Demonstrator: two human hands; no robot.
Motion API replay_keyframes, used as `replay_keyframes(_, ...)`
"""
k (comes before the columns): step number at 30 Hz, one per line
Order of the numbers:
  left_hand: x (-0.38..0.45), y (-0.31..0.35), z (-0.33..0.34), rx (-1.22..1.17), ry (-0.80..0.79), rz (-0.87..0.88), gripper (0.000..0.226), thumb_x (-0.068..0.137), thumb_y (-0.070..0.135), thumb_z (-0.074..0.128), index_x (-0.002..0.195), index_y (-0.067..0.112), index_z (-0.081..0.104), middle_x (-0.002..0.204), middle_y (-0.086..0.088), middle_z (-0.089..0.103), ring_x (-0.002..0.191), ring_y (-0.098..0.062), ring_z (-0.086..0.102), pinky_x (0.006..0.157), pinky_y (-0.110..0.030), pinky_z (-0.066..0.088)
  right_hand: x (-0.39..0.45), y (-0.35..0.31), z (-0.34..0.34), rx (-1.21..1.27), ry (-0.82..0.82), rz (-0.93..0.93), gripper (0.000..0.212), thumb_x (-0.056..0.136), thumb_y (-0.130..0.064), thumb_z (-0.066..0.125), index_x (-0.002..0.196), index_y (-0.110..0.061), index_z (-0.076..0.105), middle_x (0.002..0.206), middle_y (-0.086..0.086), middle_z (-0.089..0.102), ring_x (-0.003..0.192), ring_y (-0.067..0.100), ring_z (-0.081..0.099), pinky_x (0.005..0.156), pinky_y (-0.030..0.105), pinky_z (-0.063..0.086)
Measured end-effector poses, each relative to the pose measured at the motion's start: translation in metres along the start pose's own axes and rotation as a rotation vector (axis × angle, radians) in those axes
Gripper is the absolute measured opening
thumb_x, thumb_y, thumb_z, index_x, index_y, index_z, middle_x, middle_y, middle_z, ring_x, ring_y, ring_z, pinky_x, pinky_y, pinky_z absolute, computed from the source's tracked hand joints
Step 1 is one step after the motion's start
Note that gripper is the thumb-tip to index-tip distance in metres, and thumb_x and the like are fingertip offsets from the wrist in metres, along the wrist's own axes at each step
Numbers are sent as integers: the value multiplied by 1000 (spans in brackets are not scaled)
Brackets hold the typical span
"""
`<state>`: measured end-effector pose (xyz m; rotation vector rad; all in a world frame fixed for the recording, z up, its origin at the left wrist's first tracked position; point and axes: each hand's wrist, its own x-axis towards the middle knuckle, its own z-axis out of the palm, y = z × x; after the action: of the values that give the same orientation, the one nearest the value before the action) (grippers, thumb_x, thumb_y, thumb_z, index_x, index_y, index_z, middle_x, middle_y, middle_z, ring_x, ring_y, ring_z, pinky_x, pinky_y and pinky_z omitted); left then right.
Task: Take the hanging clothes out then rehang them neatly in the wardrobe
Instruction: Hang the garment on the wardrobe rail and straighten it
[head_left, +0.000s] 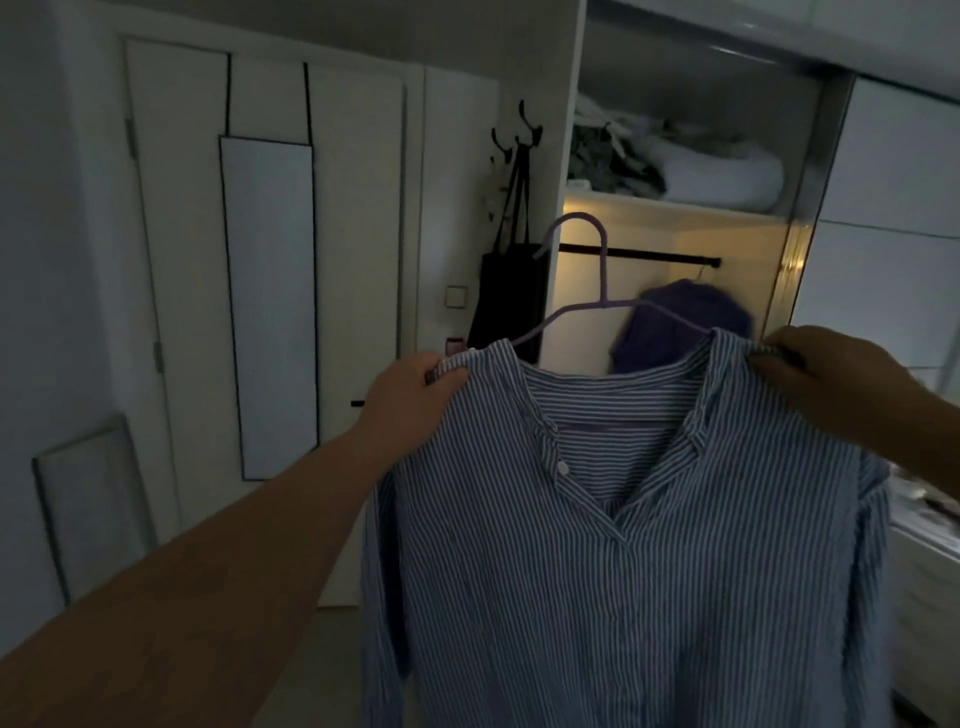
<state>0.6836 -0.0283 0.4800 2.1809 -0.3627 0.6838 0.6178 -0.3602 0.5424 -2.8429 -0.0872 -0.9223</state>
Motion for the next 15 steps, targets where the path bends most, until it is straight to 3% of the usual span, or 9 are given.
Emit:
replay_keyframes(3, 49, -24, 5, -26, -23, 49, 31, 95, 31, 48, 79, 8, 59, 71, 0, 53, 61, -8, 47, 57, -27, 34, 34, -11, 16, -58, 27, 24, 30, 95, -28, 41, 100, -7, 61, 89, 12, 56, 78, 21, 46, 70, 29, 30)
replay_keyframes(5, 83, -41, 6, -34, -28, 90, 36, 94, 31, 50, 68, 6, 56, 65, -1, 50, 58, -10, 44, 52, -25, 30, 58, -20, 25, -96, 47, 50, 31, 95, -28, 41, 104, -6, 60, 91, 12, 56, 80, 21, 46, 73, 29, 31)
replay_keyframes(8, 135, -69, 9, -54, -46, 121, 36, 93, 31, 52, 59, 22, 46, 62, 4, 49, 58, -10, 45, 51, -24, 29, 96, -34, 38, -128, 64, 97, 30, 95, -29, 42, 103, -6, 60, 86, 7, 52, 80, 21, 47, 71, 29, 31)
replay_keyframes(11, 184, -91, 20, -87, -101, 148, 25, 92, 34, 52, 73, 19, 59, 72, 3, 57, 64, -9, 50, 55, -23, 34, 126, -39, 53, -155, 58, 155, 28, 94, -29, 43, 101, -8, 60, 86, 6, 53, 81, 21, 48, 70, 29, 32)
replay_keyframes(15, 231, -106, 51, -163, -134, 183, 26, 92, 33, 52, 68, 25, 52, 68, 9, 52, 62, -2, 47, 53, -21, 32, 152, -30, 70, -198, 19, 220, 24, 94, -32, 43, 95, -14, 58, 79, 2, 54, 77, 19, 49, 63, 28, 32)
